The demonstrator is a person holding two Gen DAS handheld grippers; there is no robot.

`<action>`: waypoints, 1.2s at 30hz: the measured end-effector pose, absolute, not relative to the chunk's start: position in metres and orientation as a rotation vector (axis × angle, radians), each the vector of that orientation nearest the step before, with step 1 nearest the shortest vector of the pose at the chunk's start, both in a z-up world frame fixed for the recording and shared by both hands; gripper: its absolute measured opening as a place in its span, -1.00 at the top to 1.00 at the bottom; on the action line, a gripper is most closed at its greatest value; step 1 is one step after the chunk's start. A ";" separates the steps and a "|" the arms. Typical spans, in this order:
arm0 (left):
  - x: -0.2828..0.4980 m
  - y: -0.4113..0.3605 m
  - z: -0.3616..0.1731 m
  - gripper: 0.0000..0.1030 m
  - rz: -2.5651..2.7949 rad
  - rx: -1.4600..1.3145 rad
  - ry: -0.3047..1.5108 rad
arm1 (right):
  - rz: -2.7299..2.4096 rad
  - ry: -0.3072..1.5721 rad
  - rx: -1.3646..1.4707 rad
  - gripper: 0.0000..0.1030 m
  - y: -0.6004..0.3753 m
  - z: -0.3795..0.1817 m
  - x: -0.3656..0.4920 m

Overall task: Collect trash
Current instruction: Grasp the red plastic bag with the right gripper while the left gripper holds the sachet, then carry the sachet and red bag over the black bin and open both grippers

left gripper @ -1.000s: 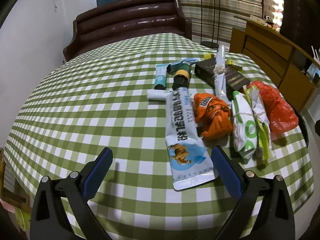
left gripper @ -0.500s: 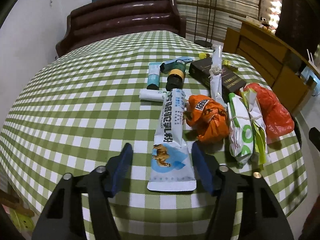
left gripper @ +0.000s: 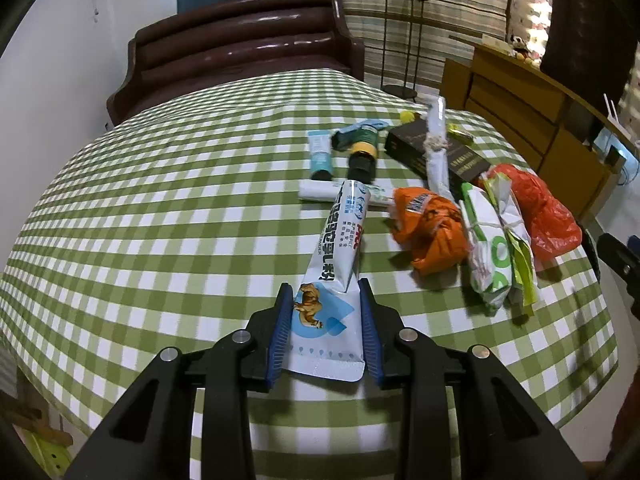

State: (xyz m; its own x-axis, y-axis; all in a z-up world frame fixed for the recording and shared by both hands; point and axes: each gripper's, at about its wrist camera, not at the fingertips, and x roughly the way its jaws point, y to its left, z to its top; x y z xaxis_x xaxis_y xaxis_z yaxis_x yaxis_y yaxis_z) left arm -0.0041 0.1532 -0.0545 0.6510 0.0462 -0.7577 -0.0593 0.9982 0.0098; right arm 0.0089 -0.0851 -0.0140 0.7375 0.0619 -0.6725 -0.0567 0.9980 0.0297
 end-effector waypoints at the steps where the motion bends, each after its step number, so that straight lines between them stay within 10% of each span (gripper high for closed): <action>1: -0.005 0.157 -0.053 0.35 0.065 -0.019 0.855 | 0.079 0.736 0.010 -0.61 -0.081 -0.012 0.011; 14: -0.001 0.191 -0.045 0.35 0.107 -0.052 0.831 | 0.185 0.783 -0.075 -0.29 -0.028 -0.019 0.052; 19: 0.001 0.193 -0.046 0.35 0.098 -0.064 0.833 | 0.227 0.838 -0.062 0.37 -0.023 -0.031 0.060; 36: 0.009 0.142 -0.012 0.35 -0.016 -0.039 0.759 | 0.071 0.696 -0.037 0.49 -0.087 -0.002 0.037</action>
State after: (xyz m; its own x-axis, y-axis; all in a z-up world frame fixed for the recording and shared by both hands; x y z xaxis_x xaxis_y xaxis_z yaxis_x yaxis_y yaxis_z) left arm 0.0090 0.1418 -0.0116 0.7254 -0.0288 -0.6877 0.0003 0.9991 -0.0415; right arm 0.0373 -0.0874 -0.0017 0.7653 0.0532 -0.6415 -0.0778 0.9969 -0.0102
